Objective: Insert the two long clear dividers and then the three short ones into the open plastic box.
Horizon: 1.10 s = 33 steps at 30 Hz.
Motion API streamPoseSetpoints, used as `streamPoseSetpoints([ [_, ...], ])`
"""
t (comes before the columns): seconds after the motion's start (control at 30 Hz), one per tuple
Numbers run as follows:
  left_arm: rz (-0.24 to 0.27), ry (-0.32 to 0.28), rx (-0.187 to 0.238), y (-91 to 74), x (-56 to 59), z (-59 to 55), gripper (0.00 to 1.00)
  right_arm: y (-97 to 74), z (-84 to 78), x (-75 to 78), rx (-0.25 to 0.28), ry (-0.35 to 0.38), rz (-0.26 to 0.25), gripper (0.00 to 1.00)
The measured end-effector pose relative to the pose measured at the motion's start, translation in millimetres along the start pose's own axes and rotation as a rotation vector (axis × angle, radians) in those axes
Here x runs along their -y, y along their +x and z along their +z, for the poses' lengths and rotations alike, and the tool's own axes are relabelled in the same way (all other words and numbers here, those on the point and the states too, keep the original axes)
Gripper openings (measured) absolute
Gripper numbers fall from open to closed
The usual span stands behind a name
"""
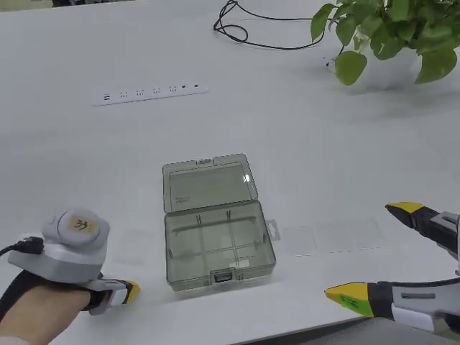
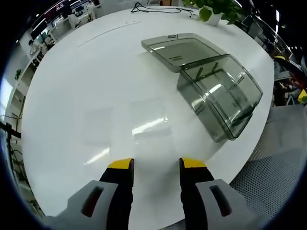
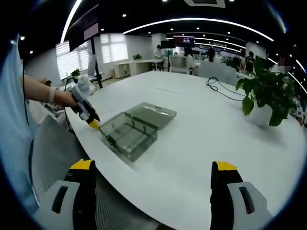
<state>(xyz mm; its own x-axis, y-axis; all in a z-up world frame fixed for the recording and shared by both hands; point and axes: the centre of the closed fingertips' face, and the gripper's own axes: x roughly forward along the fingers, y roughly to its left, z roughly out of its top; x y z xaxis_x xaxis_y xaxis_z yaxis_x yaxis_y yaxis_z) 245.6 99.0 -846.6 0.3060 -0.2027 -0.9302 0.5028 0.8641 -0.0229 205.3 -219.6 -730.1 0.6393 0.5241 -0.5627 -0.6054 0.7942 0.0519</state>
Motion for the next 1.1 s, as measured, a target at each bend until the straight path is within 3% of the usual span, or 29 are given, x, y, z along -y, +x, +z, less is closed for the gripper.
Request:
streamPoseSetpoints([
  [0.13,0.005,-0.013,-0.003,0.9,-6.0,0.2,0.33,0.7,-0.5,-3.9,0.002,-0.002,0.013,1.0],
  [0.37,0.005,-0.004,-0.044,0.2,-5.1,-2.3,0.31,2.8,-4.9,-9.6,-0.006,0.001,0.031,1.0],
  [0.63,-0.005,-0.015,-0.046,-0.5,-4.3,-3.9,0.3,4.8,-0.3,-13.2,0.007,0.0,0.026,1.0],
  [0.93,-0.033,-0.06,-0.015,-6.2,-3.4,-8.9,0.3,6.5,-2.3,-19.7,0.002,0.003,0.03,1.0],
  [1.1,-0.054,-0.114,0.033,-10.3,-3.2,-5.3,0.3,11.0,-2.4,-22.0,-0.007,0.004,0.043,1.0],
])
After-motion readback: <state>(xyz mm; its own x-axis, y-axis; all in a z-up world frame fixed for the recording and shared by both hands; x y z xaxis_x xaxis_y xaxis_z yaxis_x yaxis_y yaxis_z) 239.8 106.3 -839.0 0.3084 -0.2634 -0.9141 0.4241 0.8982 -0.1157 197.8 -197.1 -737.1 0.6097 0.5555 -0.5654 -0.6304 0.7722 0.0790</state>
